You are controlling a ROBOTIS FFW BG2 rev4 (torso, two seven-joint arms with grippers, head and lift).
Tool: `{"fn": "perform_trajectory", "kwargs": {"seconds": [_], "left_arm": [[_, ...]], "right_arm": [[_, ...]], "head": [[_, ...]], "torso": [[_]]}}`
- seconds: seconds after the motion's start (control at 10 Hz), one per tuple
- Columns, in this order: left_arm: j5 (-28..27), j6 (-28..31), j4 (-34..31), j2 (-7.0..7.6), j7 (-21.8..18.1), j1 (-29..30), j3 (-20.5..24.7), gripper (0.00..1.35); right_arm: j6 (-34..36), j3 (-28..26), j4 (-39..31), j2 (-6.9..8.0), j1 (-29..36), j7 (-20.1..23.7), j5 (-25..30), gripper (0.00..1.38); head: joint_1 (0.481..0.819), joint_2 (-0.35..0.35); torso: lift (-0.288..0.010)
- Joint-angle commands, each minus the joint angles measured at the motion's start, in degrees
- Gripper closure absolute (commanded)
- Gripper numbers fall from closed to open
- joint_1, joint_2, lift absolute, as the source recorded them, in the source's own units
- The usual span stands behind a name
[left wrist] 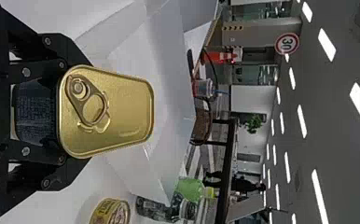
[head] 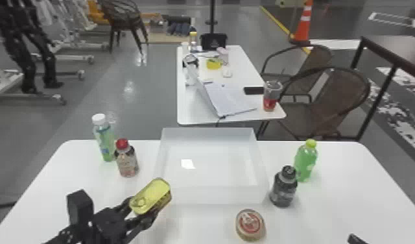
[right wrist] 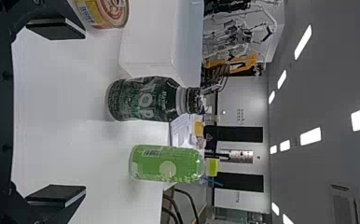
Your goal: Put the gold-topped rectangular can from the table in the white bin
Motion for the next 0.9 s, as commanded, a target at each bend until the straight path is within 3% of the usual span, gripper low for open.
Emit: {"fn": "perform_trajectory", "kwargs": {"seconds": [0.0, 0.2, 0.5, 0.8], "left_arm": [[0.08, 1.34, -1.76, 0.03, 0.66, -0.87, -0.81, 0.99], [-1.15, 1.16, 0.26, 0.12, -1.10, -5.79, -2.30, 0.99], [-6.60, -1.04, 8.79, -3.74, -7.51, -13.53, -1.86, 0.99], [-7.65, -5.34, 18.81, -4.36, -8.74, -18.98, -3.97, 0.99]], "right_arm": [[0.00, -0.05, 0.12, 0.05, 0.02, 0.00, -0.13, 0.13], [0.00, 0.03, 0.64, 0.05, -0.77, 0.00, -0.13, 0.13], [0.00, 0.12, 1.17, 0.05, -1.12, -0.09, -0.22, 0.13], [-0.18, 0.12, 1.79, 0.05, -1.39, -0.09, -0.39, 0.13]], "head": [[0.549, 0.000], [0.549, 0.000], [0.549, 0.000], [0.549, 0.000]], "torso": [[-0.100], [-0.100], [-0.100], [-0.100]]}}
